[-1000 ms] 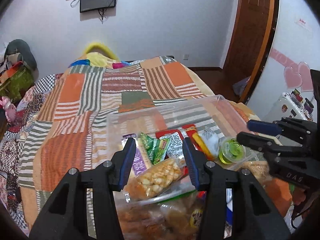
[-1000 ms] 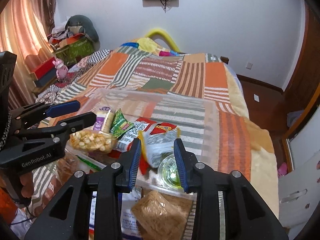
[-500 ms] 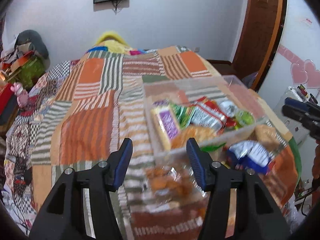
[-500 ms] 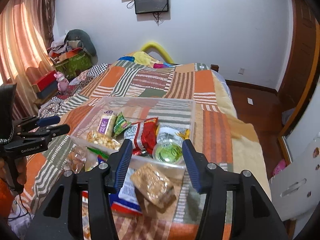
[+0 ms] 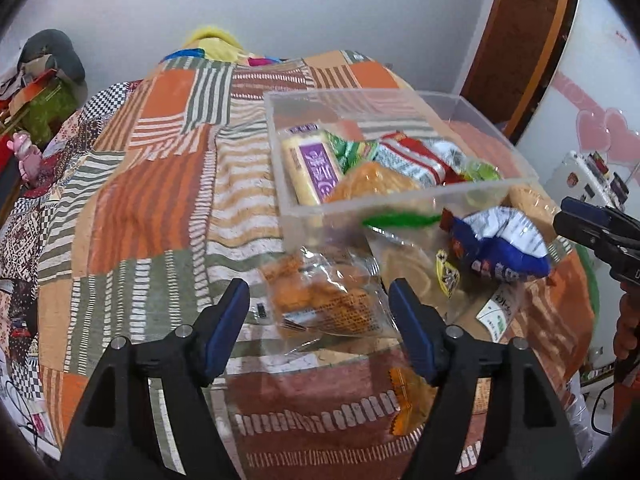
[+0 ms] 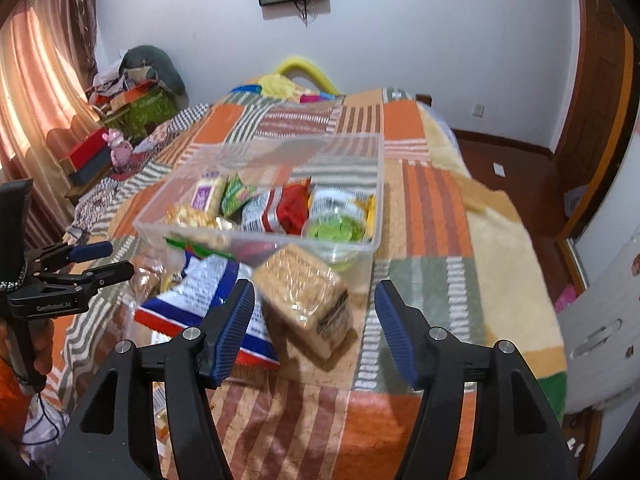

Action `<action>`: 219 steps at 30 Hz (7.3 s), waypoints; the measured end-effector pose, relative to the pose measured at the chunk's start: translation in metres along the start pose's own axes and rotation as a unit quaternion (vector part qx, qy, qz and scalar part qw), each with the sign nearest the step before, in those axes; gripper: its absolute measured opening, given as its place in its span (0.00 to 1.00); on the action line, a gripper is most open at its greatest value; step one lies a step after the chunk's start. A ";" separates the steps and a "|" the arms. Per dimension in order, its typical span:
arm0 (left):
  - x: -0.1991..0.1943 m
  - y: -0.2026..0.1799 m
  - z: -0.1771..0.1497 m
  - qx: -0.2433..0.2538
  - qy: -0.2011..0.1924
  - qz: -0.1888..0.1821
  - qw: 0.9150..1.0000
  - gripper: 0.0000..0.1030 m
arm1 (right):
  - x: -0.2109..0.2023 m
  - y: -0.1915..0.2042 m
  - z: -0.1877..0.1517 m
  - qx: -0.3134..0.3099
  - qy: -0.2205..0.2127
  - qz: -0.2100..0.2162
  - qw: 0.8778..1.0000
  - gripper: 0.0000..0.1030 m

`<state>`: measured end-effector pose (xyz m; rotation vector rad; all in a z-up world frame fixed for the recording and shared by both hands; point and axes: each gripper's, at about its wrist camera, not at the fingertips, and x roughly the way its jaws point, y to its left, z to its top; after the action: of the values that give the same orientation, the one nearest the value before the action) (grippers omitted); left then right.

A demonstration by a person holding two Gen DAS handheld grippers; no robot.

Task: Organize snacks
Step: 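Grasp the wrapped pastry with the left gripper while the right grasps the bread loaf, then lower the pastry and bread loaf into the clear box and release both, then grasp the cookie bag with green zip with the left gripper while the right grasps the blue-white chip bag, then carry the cookie bag and blue-white chip bag into the clear box and release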

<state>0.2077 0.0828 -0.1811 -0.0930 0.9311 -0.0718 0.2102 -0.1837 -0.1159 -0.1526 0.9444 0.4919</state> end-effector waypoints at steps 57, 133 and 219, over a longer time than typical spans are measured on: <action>0.038 0.027 -0.001 -0.071 0.023 -0.031 0.997 0.82 | 0.006 -0.009 -0.014 0.031 -0.013 0.008 0.999 0.32; -0.009 -0.057 0.109 0.020 -0.088 -0.038 0.995 0.61 | 0.014 -0.012 0.072 0.017 -0.069 0.014 0.997 0.40; -0.018 -0.068 -0.001 0.002 -0.034 -0.055 0.998 0.35 | 0.002 0.002 -0.030 0.026 -0.009 0.046 0.999 0.48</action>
<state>0.1954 0.0173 -0.1600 -0.1409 0.8584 -0.1712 0.1885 -0.1916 -0.1349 -0.0581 0.9486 0.5523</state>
